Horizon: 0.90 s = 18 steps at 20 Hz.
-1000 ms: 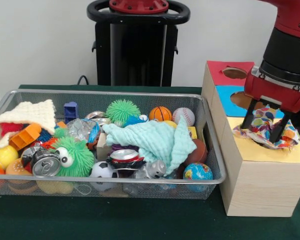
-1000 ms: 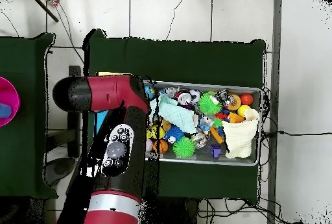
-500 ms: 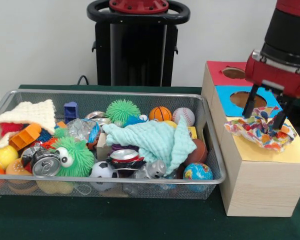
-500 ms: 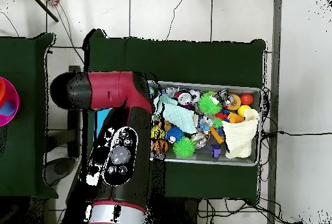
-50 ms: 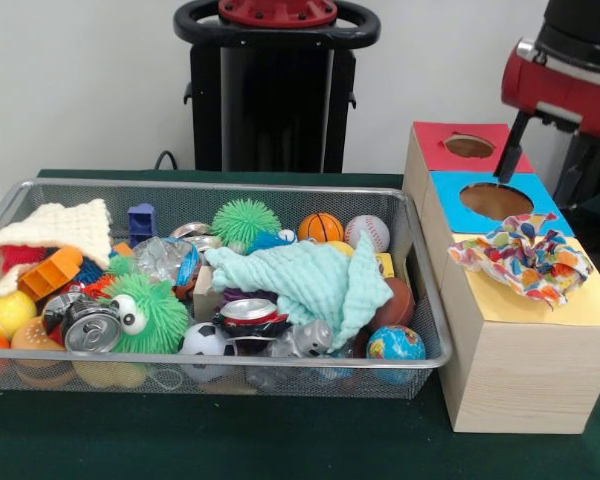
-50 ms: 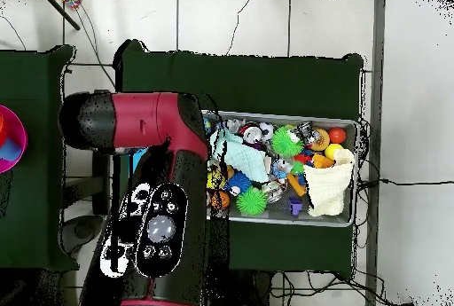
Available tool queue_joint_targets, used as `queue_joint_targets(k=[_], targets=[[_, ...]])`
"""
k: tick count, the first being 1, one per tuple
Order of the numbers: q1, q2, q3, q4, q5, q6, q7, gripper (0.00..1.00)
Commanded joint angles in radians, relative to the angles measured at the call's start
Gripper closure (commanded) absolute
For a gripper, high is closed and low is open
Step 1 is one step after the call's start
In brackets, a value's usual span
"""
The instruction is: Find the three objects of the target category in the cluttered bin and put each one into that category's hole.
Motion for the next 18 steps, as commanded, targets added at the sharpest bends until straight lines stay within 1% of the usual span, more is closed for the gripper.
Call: queue_joint_targets(k=[1,2,4,6,7,8,11,12,13,16,18], targets=[[-0.034,-0.009,0.098,0.03,-0.047,0.053,-0.07,0.0],[-0.035,-0.006,0.099,0.029,-0.049,0.049,-0.071,0.0],[-0.044,0.018,0.111,0.038,-0.052,-0.011,-0.072,0.0],[-0.048,0.043,0.12,0.046,-0.049,-0.07,-0.053,0.0],[-0.055,0.041,0.133,0.058,-0.041,-0.097,-0.058,0.0],[-0.063,0.037,0.148,0.071,-0.042,-0.131,-0.07,1.0],[-0.072,0.027,0.157,0.087,-0.039,-0.156,-0.074,1.0],[-0.073,0.03,0.151,0.069,-0.049,-0.125,-0.083,1.0],[-0.074,0.029,0.149,0.071,-0.057,-0.142,-0.079,1.0],[-0.058,0.047,0.116,0.062,-0.099,-0.199,-0.047,1.0],[-0.045,0.063,0.087,0.039,-0.126,-0.2,-0.032,1.0]])
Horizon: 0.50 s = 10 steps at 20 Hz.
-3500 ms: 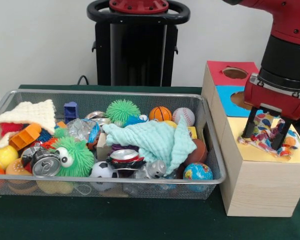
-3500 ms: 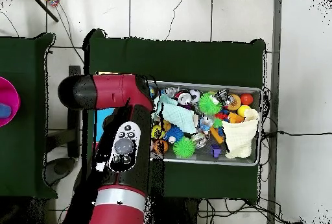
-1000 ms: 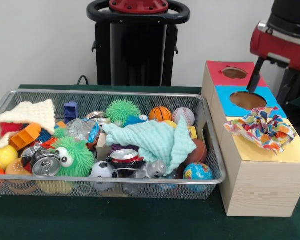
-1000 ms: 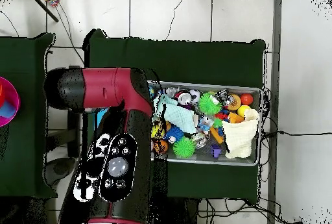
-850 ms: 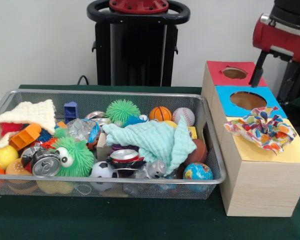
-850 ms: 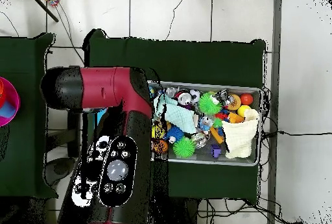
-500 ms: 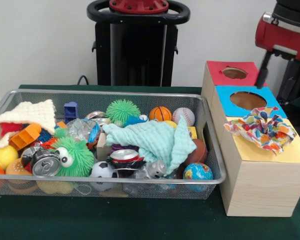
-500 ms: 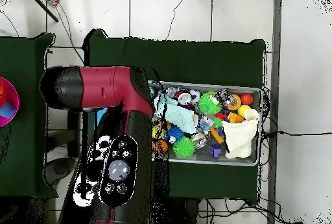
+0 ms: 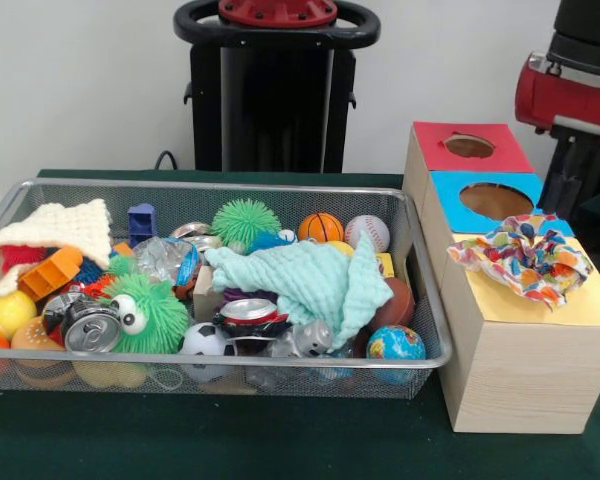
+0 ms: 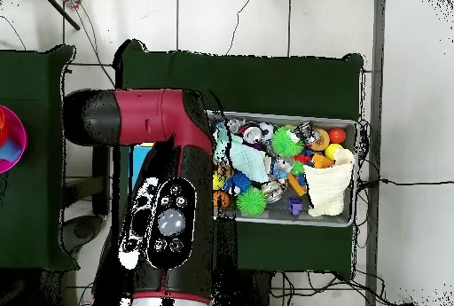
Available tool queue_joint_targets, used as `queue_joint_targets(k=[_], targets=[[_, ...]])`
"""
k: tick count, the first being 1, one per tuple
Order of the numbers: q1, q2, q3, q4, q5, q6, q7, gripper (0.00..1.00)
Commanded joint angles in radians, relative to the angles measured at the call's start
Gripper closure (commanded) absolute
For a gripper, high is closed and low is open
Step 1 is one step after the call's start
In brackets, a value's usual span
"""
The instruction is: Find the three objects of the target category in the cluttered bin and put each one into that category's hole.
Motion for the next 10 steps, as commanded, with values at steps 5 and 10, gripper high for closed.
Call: queue_joint_targets(k=[5,10], targets=[[-0.02,0.095,0.058,0.03,-0.123,-0.085,-0.016,1.0],[-0.02,0.177,0.057,-0.012,-0.17,-0.143,-0.007,1.0]])
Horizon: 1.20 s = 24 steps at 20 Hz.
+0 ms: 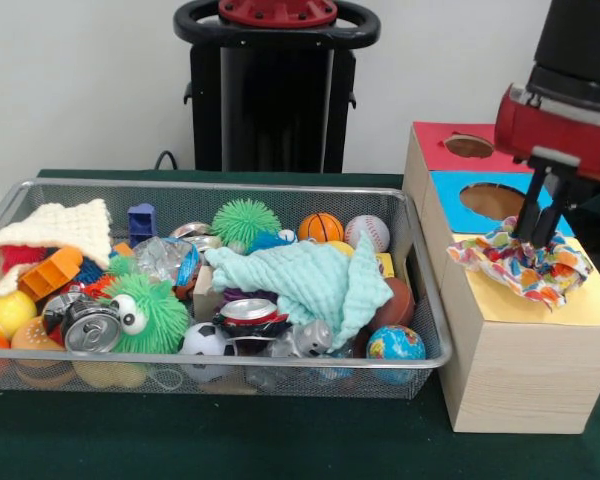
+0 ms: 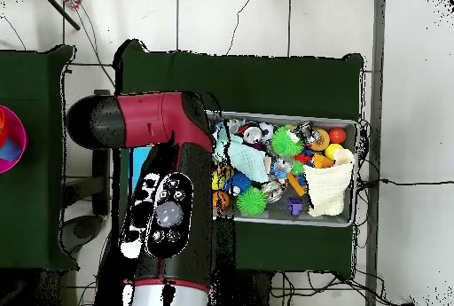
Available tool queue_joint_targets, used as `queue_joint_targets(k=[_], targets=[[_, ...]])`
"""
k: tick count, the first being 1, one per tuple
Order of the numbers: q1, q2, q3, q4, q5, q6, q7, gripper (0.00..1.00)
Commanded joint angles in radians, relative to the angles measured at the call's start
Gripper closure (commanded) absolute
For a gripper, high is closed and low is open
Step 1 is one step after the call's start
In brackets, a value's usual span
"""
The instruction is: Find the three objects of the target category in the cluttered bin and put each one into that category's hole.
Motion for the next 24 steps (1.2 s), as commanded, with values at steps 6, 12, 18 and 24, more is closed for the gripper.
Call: queue_joint_targets(k=[6,12,18,24], targets=[[-0.05,0.149,0.119,-0.002,-0.081,-0.04,-0.066,1.0],[-0.09,0.14,0.193,0.012,-0.048,0.017,-0.119,1.0],[-0.148,0.107,0.283,0.042,-0.013,0.124,-0.164,1.0],[-0.161,0.082,0.312,0.041,0.007,0.232,-0.109,1.0]])
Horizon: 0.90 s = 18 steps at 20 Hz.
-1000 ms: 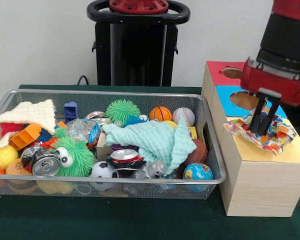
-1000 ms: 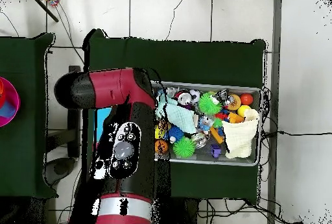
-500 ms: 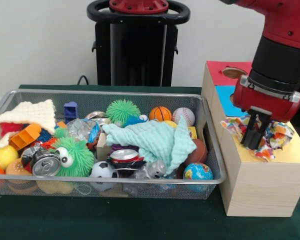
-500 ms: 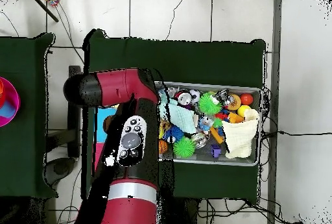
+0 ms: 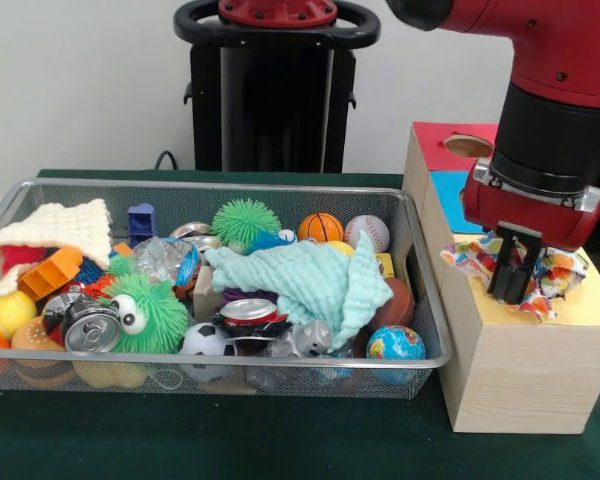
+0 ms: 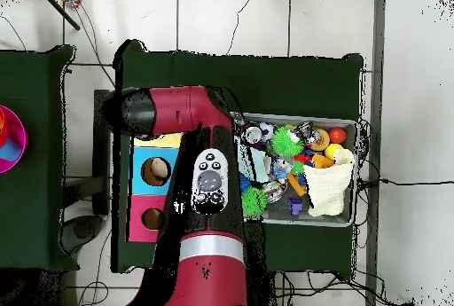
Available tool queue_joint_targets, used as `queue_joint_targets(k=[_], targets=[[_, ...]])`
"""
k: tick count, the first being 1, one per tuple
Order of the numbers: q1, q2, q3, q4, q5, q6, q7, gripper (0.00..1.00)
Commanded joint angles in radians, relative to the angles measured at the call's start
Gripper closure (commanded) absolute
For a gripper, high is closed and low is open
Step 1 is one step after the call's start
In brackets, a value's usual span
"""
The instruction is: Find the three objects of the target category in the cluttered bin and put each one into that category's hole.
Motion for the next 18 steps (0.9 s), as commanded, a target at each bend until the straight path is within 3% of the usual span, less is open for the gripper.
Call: queue_joint_targets(k=[1,12,16,18], targets=[[-0.036,0.007,0.157,0.063,0.037,0.219,-0.1,1.0],[-0.034,-0.037,0.163,0.11,0.031,0.267,-0.062,1.0],[-0.028,0.006,0.163,0.071,0.004,0.181,-0.048,1.0],[-0.003,0.047,0.118,0.014,-0.054,0.078,-0.01,1.0]])
